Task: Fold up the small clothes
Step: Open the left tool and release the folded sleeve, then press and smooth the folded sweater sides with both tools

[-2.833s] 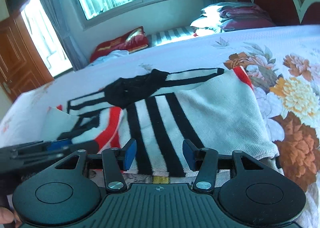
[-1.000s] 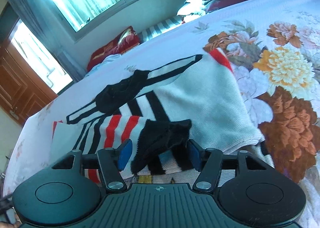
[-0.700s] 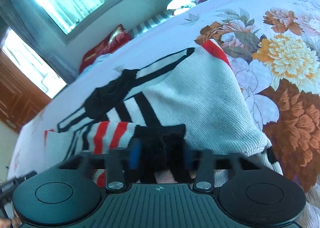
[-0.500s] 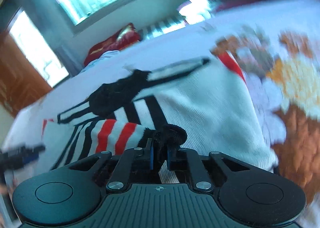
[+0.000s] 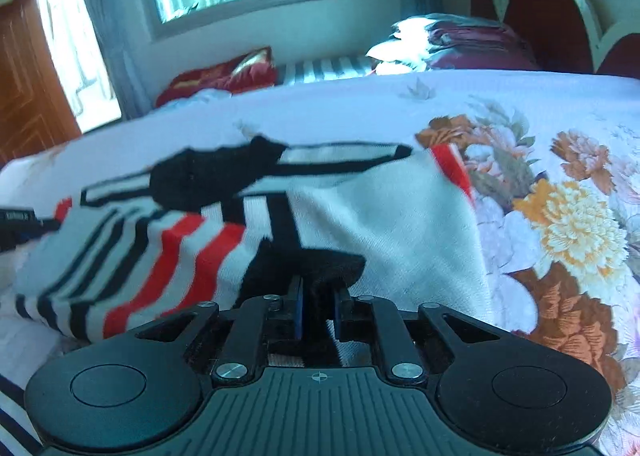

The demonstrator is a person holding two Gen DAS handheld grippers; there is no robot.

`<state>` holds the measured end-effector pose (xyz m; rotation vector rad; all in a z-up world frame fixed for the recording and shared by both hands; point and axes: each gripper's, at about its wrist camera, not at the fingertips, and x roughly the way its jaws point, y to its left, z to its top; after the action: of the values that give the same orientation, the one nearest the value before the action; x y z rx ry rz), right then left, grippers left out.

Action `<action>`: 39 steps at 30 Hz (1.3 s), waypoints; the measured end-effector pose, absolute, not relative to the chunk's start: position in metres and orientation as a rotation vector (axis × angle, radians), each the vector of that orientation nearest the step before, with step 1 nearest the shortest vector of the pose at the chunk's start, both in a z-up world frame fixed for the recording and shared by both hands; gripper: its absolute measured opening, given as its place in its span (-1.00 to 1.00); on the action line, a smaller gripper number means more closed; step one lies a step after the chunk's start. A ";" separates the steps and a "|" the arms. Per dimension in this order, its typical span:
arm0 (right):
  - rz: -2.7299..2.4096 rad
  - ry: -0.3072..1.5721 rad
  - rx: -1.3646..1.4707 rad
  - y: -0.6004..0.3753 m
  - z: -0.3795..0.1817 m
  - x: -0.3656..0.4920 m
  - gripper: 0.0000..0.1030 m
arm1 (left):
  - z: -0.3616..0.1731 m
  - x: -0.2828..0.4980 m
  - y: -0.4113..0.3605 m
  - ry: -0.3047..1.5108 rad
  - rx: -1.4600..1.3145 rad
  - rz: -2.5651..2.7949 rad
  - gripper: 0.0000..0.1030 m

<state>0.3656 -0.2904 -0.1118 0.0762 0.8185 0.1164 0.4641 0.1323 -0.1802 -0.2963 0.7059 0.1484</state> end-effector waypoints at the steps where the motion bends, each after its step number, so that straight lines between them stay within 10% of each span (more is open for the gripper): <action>1: 0.100 0.800 0.079 -0.293 -0.107 0.364 -0.70 | -0.175 0.460 0.131 0.692 -0.288 0.150 -0.54; 10: 0.185 0.751 0.051 -0.261 -0.088 0.377 -0.68 | -0.149 0.417 0.080 0.691 -0.194 0.009 -0.15; 39: 0.263 0.831 -0.014 -0.209 -0.103 0.387 -0.68 | -0.163 0.401 0.040 0.749 -0.090 0.007 -0.13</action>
<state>0.3874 -0.2093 -0.1034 -0.0136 0.8314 0.2629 0.4011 0.0402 -0.1633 -0.0903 0.7492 0.0072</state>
